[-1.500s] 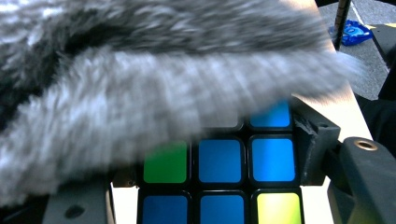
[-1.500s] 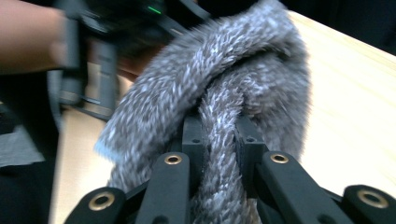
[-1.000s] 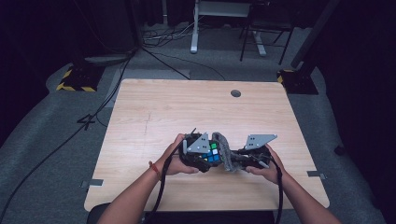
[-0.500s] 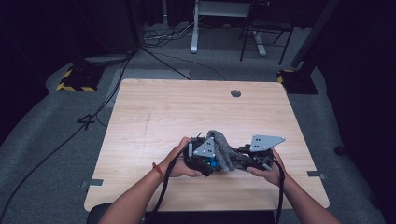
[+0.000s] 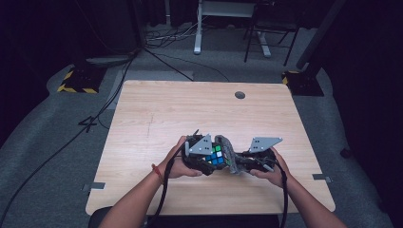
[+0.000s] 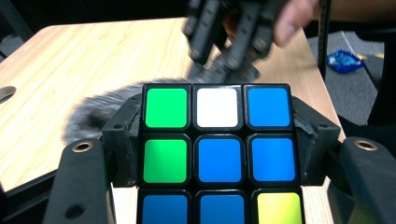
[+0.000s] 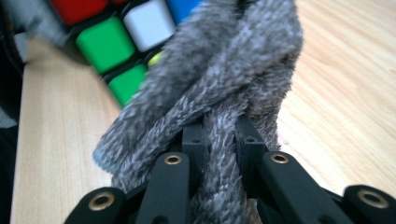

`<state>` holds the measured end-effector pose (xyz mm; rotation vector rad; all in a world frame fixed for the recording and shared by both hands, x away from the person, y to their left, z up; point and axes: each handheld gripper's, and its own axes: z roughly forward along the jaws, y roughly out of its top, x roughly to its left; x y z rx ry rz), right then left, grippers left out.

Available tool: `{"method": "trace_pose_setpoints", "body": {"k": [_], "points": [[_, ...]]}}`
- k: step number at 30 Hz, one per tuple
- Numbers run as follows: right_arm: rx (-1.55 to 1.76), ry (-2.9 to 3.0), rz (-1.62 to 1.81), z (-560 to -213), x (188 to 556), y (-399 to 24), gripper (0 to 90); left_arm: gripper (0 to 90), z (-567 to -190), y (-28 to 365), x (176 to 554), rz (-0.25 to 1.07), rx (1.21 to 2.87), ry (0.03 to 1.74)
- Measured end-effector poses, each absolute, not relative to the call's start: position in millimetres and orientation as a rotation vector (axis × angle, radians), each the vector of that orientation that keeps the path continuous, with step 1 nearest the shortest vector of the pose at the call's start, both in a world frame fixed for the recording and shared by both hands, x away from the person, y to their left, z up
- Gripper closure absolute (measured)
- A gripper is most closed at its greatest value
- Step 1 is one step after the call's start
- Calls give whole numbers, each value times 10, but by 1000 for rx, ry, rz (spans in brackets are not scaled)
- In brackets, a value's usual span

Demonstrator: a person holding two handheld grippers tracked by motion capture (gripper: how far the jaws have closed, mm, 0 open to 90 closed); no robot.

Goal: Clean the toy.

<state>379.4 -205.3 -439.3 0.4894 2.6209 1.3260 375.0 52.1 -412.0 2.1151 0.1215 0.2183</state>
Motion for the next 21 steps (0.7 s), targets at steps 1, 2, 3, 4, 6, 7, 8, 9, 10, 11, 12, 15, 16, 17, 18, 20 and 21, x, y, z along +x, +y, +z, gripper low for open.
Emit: {"method": "trace_pose_setpoints", "body": {"k": [1,2,3,4,6,7,8,9,10,11,12,15,16,17,18,20,21], "points": [[479,2629,1319,-4397,3787,-2042,786,336,-4127,529,3762,227,2117,130],[467,2641,1318,-4403,3777,-2023,786,336,-4138,543,3777,227,2124,143],[463,2648,1325,-4404,3776,-2022,786,336,-4146,550,3797,238,2125,150],[463,2648,1325,-4404,3776,-2022,786,336,-4146,550,3797,238,2125,150],[445,2655,1344,-4405,3770,-2032,785,336,-4155,568,3819,231,2121,166],[444,2658,1350,-4402,3770,-2038,786,336,-4158,571,3828,241,2128,167],[435,2665,1358,-4398,3768,-2045,785,336,-4161,573,3832,244,2133,168],[430,2668,1357,-4396,3767,-2047,785,336,-4167,575,3837,247,2135,172],[424,2670,1359,-4392,3765,-2052,785,336,-4174,575,3843,244,2135,176],[418,2672,1360,-4389,3762,-2055,785,336,-4180,573,3844,244,2143,175],[412,2673,1357,-4383,3762,-2060,785,336,-4194,566,3850,259,2160,175],[408,2675,1383,-4366,3759,-2076,785,336,-4218,560,3865,257,2182,182],[406,2672,1386,-4353,3757,-2083,785,336,-4239,555,3876,253,2195,181],[409,2663,1368,-4331,3757,-2096,784,336,-4259,547,3880,245,2204,184],[409,2663,1368,-4331,3757,-2096,784,336,-4275,537,3882,239,2214,182],[430,2660,1337,-4331,3781,-2125,784,336,-4310,515,3886,224,2234,177],[447,2657,1323,-4334,3799,-2146,784,336,-4330,501,3890,207,2244,174]]}}
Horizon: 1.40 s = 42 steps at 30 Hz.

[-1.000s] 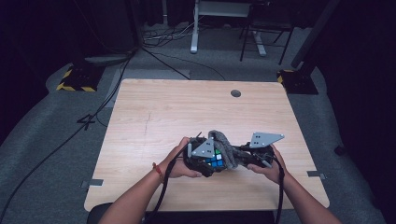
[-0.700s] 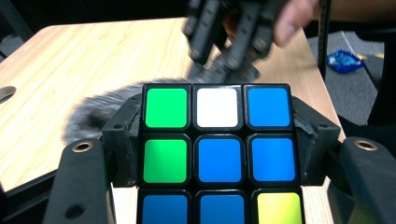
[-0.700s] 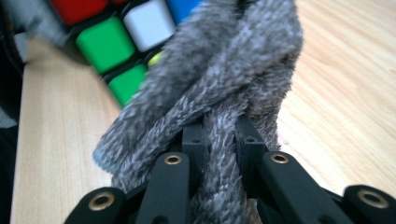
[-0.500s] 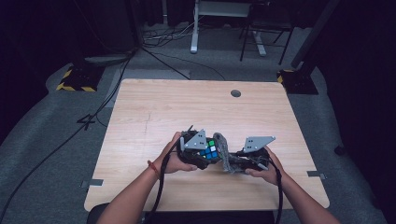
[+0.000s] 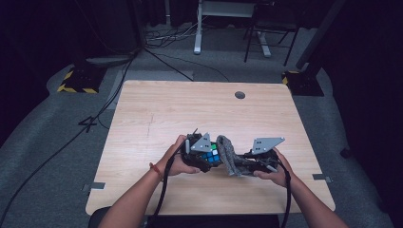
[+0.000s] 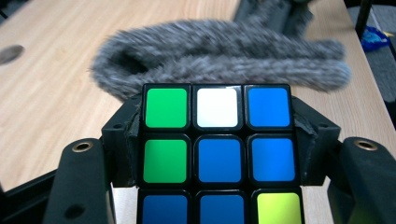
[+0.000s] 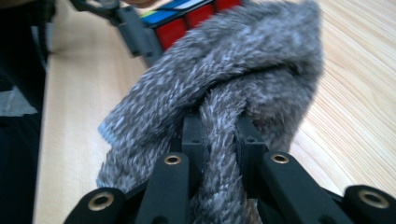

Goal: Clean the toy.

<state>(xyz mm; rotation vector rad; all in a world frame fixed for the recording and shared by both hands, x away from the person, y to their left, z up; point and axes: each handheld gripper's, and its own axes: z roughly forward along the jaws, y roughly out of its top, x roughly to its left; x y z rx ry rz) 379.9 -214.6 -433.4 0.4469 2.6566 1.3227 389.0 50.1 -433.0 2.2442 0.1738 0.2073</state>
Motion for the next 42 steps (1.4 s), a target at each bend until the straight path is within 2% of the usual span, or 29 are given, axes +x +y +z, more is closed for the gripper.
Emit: {"method": "trace_pose_setpoints", "body": {"k": [10,17,27,42], "points": [[594,2622,1147,-4456,3982,-2430,782,335,-4524,289,3840,128,2370,94],[643,2642,1048,-4497,4078,-2535,775,335,-4576,230,3839,90,2400,72],[698,2654,1001,-4665,4005,-2773,749,331,-4650,162,3860,48,2420,86],[679,2650,997,-4729,3948,-2759,708,293,-4662,181,3877,34,2413,101]]}}
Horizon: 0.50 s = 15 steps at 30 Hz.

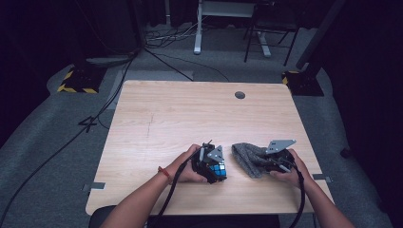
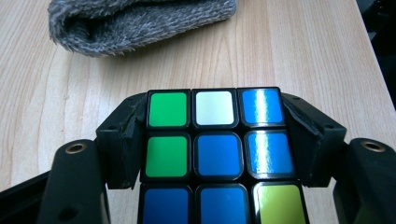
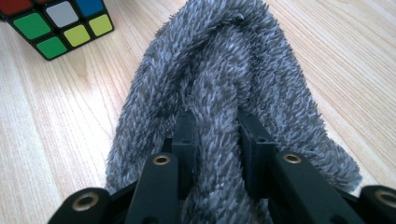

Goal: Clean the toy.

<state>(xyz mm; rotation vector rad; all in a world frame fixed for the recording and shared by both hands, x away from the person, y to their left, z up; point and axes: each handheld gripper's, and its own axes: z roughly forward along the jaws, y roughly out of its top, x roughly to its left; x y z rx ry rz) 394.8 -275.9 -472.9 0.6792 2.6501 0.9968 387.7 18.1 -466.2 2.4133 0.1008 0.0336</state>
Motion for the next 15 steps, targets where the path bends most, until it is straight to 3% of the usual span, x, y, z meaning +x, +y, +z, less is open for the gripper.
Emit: {"method": "trace_pose_setpoints", "body": {"k": [6,15], "points": [[675,2637,1021,-4703,3926,-2769,633,163,-4592,283,3825,67,2401,115],[685,2581,1086,-4576,3907,-2775,410,159,-4518,524,3806,79,2387,133]]}}
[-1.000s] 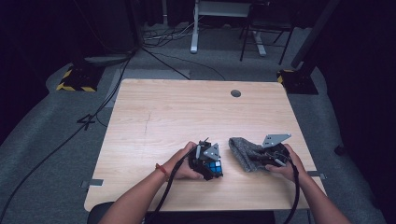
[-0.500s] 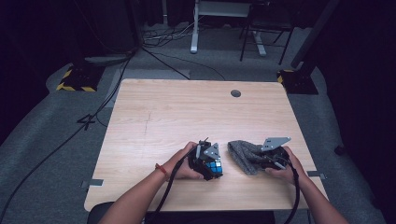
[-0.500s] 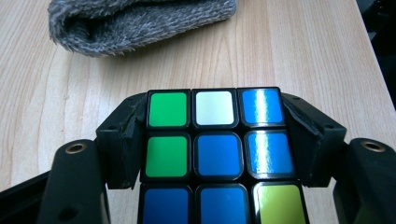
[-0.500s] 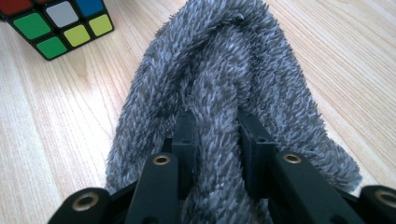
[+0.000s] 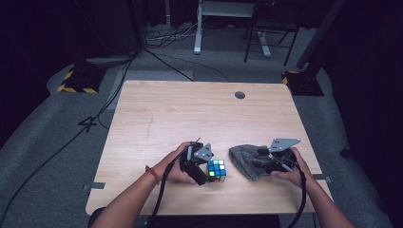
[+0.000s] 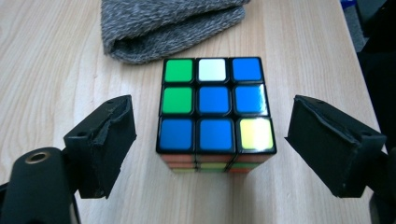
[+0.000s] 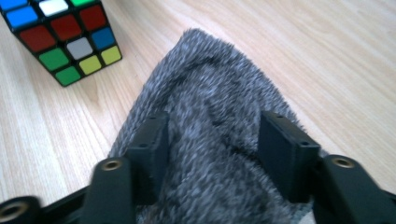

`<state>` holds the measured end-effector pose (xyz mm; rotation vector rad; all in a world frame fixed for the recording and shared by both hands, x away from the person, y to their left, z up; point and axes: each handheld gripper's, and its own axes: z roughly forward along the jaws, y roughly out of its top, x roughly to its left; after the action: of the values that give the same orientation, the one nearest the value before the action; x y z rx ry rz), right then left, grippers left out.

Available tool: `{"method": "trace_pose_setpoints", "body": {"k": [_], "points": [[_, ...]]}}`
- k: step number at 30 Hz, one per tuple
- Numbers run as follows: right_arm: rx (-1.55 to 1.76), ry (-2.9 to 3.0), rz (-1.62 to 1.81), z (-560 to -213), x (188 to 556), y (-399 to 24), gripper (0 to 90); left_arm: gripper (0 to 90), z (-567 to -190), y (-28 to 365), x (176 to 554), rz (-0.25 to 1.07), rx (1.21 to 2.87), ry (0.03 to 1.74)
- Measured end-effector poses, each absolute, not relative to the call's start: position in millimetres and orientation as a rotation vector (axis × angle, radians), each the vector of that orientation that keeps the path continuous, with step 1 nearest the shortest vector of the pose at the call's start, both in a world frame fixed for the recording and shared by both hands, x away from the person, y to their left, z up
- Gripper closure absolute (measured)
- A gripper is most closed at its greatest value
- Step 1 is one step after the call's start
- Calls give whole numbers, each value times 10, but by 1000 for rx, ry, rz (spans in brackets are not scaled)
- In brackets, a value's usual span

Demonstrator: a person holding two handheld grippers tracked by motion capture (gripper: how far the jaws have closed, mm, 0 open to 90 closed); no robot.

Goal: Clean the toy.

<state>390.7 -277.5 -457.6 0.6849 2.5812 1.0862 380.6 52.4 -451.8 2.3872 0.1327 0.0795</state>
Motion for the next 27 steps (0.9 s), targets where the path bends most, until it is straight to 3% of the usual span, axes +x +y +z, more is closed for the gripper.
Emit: {"method": "trace_pose_setpoints", "body": {"k": [5,12,20,27], "points": [[704,2520,1116,-4494,3879,-2798,341,160,-4571,526,3790,35,2421,118],[578,2489,1210,-4361,3691,-2642,403,155,-4621,570,3739,5,2424,117],[403,2656,1207,-4556,3476,-2119,418,157,-4707,575,3626,-1,2479,119],[363,2674,1180,-4663,3443,-1907,442,169,-4708,588,3573,-12,2481,110]]}}
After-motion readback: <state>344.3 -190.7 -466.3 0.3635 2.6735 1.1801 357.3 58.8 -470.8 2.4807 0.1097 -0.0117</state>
